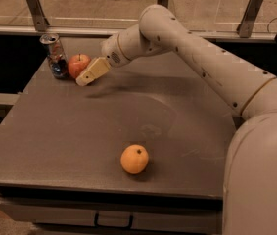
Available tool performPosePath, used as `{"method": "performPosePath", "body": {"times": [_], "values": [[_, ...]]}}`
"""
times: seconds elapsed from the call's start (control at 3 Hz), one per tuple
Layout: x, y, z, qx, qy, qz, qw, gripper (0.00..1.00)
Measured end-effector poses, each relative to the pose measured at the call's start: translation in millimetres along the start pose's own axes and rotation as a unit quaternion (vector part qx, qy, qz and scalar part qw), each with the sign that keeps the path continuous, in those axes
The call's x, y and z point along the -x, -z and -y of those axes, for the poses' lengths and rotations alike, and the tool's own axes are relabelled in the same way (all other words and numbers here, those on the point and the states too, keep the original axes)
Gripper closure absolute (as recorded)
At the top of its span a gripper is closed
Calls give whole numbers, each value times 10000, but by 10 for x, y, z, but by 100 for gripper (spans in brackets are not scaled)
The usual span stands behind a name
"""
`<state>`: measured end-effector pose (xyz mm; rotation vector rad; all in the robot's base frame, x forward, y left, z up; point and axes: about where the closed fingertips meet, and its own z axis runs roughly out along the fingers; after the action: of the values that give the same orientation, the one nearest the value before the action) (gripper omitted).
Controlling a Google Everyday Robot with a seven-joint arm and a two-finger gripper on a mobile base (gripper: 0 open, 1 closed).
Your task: Move apple near redbull can
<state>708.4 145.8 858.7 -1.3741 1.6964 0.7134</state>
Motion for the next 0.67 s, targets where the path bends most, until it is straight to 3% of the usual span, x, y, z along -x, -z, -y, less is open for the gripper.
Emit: {"method": "performPosePath", "body": {"times": [0.33,0.67], "values": [[-66,632,291,-371,90,33,9993,0],[60,1562,558,-1024,330,158,9941,0]]}}
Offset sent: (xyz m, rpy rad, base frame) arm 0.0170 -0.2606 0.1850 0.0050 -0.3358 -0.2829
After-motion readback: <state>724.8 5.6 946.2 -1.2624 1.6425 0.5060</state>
